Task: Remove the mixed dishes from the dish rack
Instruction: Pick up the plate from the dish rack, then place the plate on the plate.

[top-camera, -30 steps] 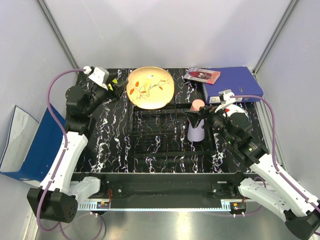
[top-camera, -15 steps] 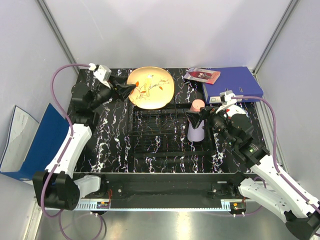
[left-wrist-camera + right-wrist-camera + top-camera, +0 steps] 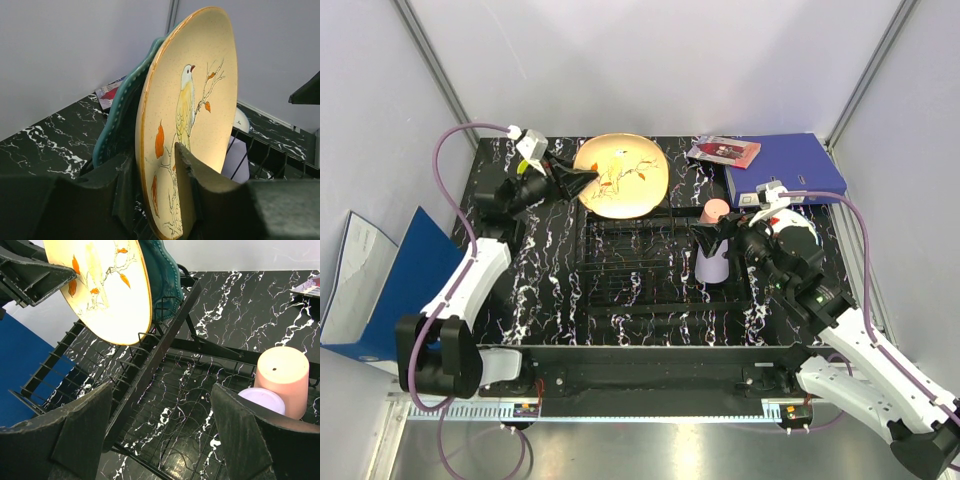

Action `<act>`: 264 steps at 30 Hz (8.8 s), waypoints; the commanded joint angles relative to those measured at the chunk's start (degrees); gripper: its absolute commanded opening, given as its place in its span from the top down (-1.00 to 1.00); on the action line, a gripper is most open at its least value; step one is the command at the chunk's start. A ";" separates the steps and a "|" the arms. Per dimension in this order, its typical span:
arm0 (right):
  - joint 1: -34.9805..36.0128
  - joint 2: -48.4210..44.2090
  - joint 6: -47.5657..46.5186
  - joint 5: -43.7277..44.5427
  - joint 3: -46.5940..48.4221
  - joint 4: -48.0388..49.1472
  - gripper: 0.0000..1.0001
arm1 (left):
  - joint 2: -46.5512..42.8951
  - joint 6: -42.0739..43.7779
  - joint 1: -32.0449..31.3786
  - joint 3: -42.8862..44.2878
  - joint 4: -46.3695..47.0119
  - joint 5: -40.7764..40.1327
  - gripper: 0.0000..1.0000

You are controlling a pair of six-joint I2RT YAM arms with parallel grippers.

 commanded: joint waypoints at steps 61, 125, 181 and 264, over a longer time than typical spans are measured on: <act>0.18 -1.54 12.70 3.06 27.87 -18.10 -0.28 | -15.16 -40.73 -6.32 26.06 -36.21 -10.07 1.00; 0.18 2.41 11.04 22.90 41.49 -29.61 1.00 | -20.51 -24.12 -16.87 30.21 -43.63 -31.43 -0.98; -56.16 19.38 38.10 -9.78 -11.83 14.14 1.00 | -29.14 -26.75 -16.96 1.20 -40.11 -26.43 -0.98; -34.99 -1.19 33.36 -20.84 -10.00 15.20 -0.84 | -17.29 -0.75 -16.87 22.98 -47.59 -51.81 -0.98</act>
